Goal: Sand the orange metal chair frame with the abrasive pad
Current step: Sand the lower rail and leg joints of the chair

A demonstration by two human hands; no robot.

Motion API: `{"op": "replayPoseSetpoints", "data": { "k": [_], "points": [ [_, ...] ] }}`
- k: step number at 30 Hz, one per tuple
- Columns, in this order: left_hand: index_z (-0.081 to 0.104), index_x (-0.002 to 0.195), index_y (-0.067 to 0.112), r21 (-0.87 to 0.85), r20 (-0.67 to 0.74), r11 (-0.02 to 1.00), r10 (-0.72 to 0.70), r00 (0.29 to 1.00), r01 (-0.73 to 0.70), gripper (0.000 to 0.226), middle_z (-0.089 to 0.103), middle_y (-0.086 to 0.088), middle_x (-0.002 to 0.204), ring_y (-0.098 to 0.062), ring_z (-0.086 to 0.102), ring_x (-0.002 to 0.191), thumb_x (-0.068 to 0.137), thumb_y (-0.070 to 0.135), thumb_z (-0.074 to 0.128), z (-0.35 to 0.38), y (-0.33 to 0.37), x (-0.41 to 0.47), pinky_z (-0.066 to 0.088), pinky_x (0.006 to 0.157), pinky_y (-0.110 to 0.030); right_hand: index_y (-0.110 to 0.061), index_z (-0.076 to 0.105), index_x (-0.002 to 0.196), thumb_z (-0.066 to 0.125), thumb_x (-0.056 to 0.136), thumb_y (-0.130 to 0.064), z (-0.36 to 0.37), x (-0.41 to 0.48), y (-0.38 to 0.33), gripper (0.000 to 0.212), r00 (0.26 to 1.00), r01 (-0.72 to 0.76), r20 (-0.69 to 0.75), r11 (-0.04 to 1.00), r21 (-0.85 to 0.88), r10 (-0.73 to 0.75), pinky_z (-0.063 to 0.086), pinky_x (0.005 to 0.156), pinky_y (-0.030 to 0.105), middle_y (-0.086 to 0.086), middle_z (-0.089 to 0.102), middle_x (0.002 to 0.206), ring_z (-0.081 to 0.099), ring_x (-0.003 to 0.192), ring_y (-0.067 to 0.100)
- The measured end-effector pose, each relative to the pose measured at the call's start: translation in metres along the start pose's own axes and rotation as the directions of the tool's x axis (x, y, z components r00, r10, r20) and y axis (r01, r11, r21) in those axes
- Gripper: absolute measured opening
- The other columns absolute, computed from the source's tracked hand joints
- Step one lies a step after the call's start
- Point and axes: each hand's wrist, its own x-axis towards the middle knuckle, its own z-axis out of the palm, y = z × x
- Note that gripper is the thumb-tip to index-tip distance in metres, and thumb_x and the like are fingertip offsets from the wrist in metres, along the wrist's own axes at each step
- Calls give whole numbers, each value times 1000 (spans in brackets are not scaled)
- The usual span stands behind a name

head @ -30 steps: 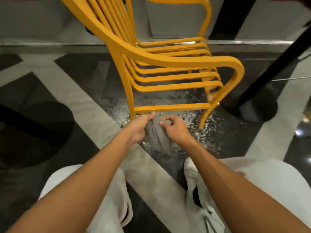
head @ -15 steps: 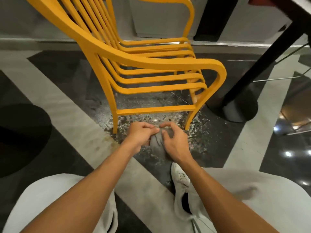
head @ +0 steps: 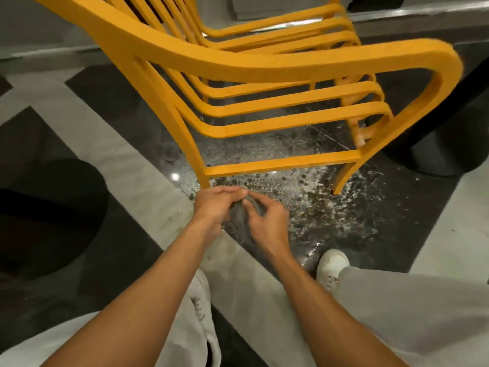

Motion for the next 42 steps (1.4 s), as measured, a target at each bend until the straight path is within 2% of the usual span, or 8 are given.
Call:
{"op": "replayPoseSetpoints", "data": {
  "k": [3,5,8,10,14,18,25,42],
  "points": [
    [84,96,15,14,-35,999,46,998,-45,9,83,-1,91,-18,79,92,88,13,85,1,-7,19,66,81,-34,-20,78,115,67,96,-17,20,16,10,23,997,-22,-79,999,29,24,56,86,21,-9,78,102,70,93,3],
    [84,99,20,196,-92,963,204,975,-183,6,81,5,94,-12,77,93,94,21,81,0,-9,34,64,92,-35,-18,75,118,66,97,-15,31,27,14,23,989,-29,-145,998,50,36,49,81,7,-12,74,100,67,89,-1],
    [80,108,21,504,-57,739,545,837,-447,12,74,9,104,-4,69,91,99,18,74,-5,-12,48,58,91,-24,-20,72,118,67,97,-12,49,44,24,23,962,-27,-267,996,90,50,43,74,-1,-15,69,96,63,84,-3],
    [77,120,16,633,41,534,700,713,-561,22,69,4,120,-10,66,104,100,12,69,-8,-17,58,50,96,-18,-16,73,114,67,96,-12,63,53,34,19,935,-6,-351,991,132,53,54,80,13,-8,73,100,68,90,7],
    [62,146,10,766,174,306,748,641,-565,43,58,-1,150,-16,51,140,103,9,63,-12,-31,79,32,118,-21,-11,74,110,71,97,-15,90,63,52,14,875,47,-482,986,161,37,57,82,24,-1,75,103,70,94,11],
    [64,143,5,770,176,276,776,606,-576,42,61,-7,148,-24,57,138,102,3,65,-16,-40,94,48,116,-39,-13,73,104,76,94,-19,110,73,57,12,855,22,-510,977,211,91,61,82,33,-3,75,102,71,94,11],
    [72,133,8,763,127,277,822,555,-584,33,69,-4,138,-19,62,130,100,8,69,-12,-43,98,41,109,-18,-9,71,93,77,90,-7,116,80,51,7,796,24,-597,979,203,104,47,78,5,3,66,104,65,91,12],
    [75,127,4,749,72,285,863,501,-598,29,74,-8,128,-22,67,123,97,4,72,-7,-44,100,49,111,-27,-6,72,104,74,89,3,103,86,50,17,718,58,-666,935,351,206,54,80,10,-8,74,96,70,91,-6]
  ]
}}
